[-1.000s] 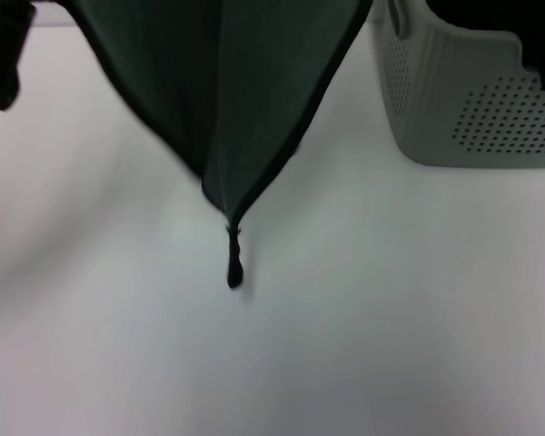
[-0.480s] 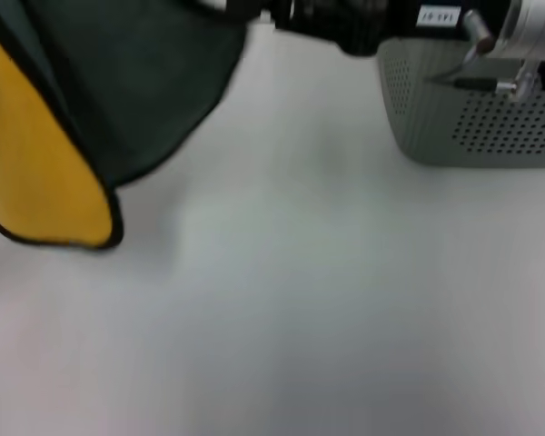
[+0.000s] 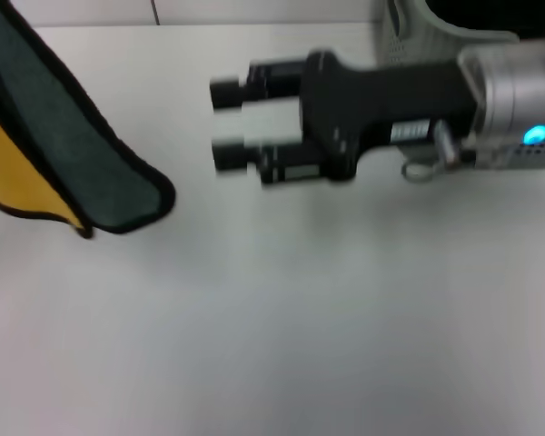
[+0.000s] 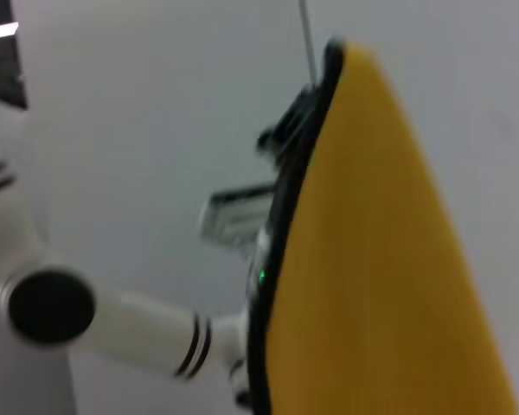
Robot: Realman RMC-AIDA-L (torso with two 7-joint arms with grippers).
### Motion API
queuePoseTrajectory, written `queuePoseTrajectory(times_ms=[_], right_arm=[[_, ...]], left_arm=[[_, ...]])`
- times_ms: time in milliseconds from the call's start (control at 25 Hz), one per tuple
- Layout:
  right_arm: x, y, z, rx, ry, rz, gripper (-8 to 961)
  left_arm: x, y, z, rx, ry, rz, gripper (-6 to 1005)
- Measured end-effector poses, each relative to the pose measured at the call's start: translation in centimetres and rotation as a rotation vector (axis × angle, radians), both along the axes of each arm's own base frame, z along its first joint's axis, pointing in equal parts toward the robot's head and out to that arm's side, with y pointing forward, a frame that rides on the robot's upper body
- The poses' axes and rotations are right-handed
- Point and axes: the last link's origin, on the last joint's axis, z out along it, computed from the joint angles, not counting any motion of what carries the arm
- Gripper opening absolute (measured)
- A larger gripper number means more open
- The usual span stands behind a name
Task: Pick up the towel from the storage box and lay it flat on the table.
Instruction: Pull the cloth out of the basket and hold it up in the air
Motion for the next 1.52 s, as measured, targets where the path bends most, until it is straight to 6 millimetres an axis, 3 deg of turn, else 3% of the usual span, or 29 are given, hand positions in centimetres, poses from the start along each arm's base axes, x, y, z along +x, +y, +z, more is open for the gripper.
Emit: queuePoseTrajectory(times_ms=[280, 520, 840, 1040, 1280, 1520], right_arm=[[1.6, -2.8, -1.9, 0.027, 0.022, 0.097, 663], [1.5, -4.2, -2.0, 0.058, 0.074, 0.135, 646], [-1.1, -4.2, -5.0, 0.125, 0.054, 0.194, 566], [-2.2, -5.5, -6.6, 0.212, 0.116, 0.232, 524], [-2.0, -6.2, -6.9, 0.305, 0.122, 0.206, 526], [-1.8, -6.2, -6.8, 0.306, 0.127, 0.196, 454]], left_arm=[[-0.1, 0.0, 0.2, 0.011, -0.01, 0.003, 17], [0.1, 0.0, -0.2, 0.009, -0.01, 0.003, 16], [0.2, 0.2, -0.4, 0.032, 0.005, 0.008, 14], [0.0, 0.1, -0.6, 0.039, 0.008, 0.017, 14], [0.0, 0.0, -0.7, 0.031, 0.015, 0.018, 15], [0.0, 0.1, -1.0, 0.021, 0.013, 0.02, 14]])
